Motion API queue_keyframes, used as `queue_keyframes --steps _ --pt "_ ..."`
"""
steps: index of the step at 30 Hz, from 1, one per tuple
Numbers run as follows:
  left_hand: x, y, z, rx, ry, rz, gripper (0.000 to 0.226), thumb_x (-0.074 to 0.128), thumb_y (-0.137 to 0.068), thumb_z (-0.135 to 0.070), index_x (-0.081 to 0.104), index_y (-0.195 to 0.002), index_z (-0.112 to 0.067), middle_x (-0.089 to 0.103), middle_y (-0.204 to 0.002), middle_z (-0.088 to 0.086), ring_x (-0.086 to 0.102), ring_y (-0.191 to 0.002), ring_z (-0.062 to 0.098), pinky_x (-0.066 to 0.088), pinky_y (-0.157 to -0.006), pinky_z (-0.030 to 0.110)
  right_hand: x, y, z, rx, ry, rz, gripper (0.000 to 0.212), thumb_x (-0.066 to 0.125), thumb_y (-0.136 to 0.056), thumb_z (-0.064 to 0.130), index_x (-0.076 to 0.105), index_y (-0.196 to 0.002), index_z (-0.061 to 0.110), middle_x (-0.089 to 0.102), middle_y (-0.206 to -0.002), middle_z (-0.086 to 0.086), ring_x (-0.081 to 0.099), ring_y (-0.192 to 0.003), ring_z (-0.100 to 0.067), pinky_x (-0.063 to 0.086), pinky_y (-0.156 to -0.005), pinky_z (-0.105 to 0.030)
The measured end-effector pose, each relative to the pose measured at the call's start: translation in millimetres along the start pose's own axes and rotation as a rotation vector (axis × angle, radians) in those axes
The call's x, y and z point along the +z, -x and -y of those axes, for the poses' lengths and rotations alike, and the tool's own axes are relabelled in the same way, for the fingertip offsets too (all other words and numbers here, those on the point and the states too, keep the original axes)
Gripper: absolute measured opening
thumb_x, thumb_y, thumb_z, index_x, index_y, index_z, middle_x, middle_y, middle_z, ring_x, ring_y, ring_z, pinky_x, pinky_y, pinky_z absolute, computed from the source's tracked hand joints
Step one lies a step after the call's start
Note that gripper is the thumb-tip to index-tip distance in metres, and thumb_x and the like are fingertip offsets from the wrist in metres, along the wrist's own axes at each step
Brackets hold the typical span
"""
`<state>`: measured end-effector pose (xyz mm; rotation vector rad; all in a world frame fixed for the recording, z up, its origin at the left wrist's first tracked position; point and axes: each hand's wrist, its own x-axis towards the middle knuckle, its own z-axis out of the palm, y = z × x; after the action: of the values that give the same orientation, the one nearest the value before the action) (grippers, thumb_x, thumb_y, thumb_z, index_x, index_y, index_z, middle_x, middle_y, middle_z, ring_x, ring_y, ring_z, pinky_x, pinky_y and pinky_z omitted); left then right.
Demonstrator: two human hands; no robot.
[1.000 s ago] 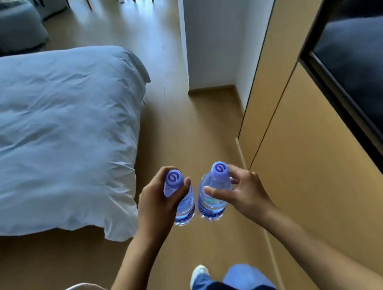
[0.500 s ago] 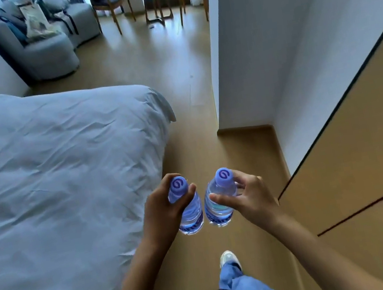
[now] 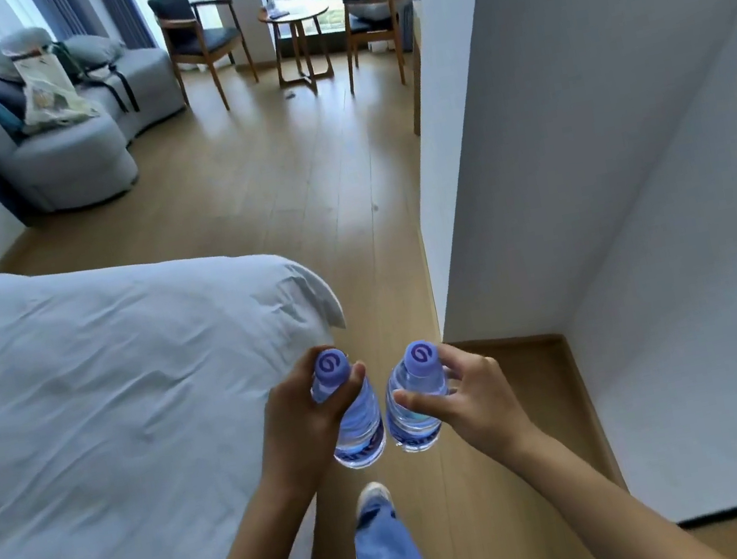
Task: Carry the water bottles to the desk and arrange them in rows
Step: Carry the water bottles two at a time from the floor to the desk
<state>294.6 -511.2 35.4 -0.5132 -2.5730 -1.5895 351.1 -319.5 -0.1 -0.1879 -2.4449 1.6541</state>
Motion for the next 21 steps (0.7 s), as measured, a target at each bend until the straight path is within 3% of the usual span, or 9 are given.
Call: queue_keyframes --steps 3,7,12,17,21 --pt "3 -90 21 0.045 -0.023 0.046 0.022 0.072 -0.082 -0.032 0.061 -0.088 -0.015 0.067 -0.076 -0.005 0.063 -0.072 0.010 0.050 -0.063 0.021 8 -85 -8 0.040 0.002 -0.004 0.046 0.075 -0.071 0.059 0.069 -0.106 0.030 0.075 -0.095 0.014 0.071 -0.089 -0.011 0.059 -0.078 -0.045" --pt "2 -208 40 0.077 -0.061 0.106 0.018 0.073 -0.082 -0.028 0.060 -0.090 -0.018 0.068 -0.080 -0.006 0.064 -0.071 0.010 0.050 -0.064 0.014 16 -192 -9 0.075 -0.002 -0.016 0.046 0.071 -0.070 0.068 0.064 -0.105 0.038 0.074 -0.098 0.014 0.071 -0.091 -0.009 0.059 -0.080 -0.044" --pt "15 -330 63 0.078 -0.074 0.111 0.018 0.073 -0.083 -0.027 0.061 -0.090 -0.016 0.067 -0.081 -0.005 0.063 -0.072 0.012 0.049 -0.064 0.014 13 -313 -14 0.100 -0.019 -0.052 0.038 0.077 -0.075 0.053 0.067 -0.105 0.032 0.074 -0.096 0.012 0.071 -0.089 -0.009 0.059 -0.080 -0.043" --pt "46 -455 96 0.054 -0.077 0.097 0.027 0.071 -0.081 -0.033 0.063 -0.093 -0.011 0.068 -0.081 -0.002 0.065 -0.071 0.016 0.052 -0.064 0.021 3 -443 -36 0.080 -0.019 -0.075 0.056 0.071 -0.068 0.065 0.070 -0.106 0.024 0.076 -0.095 0.011 0.071 -0.086 -0.005 0.059 -0.079 -0.039" --pt "73 -559 114 0.056 -0.042 0.084 0.031 0.064 -0.077 -0.044 0.061 -0.090 -0.016 0.066 -0.078 -0.007 0.063 -0.068 0.013 0.046 -0.061 0.009 -10 -556 -53 0.036 -0.009 -0.068 0.061 0.066 -0.069 0.075 0.067 -0.109 0.029 0.074 -0.099 0.014 0.071 -0.089 -0.008 0.060 -0.079 -0.039"
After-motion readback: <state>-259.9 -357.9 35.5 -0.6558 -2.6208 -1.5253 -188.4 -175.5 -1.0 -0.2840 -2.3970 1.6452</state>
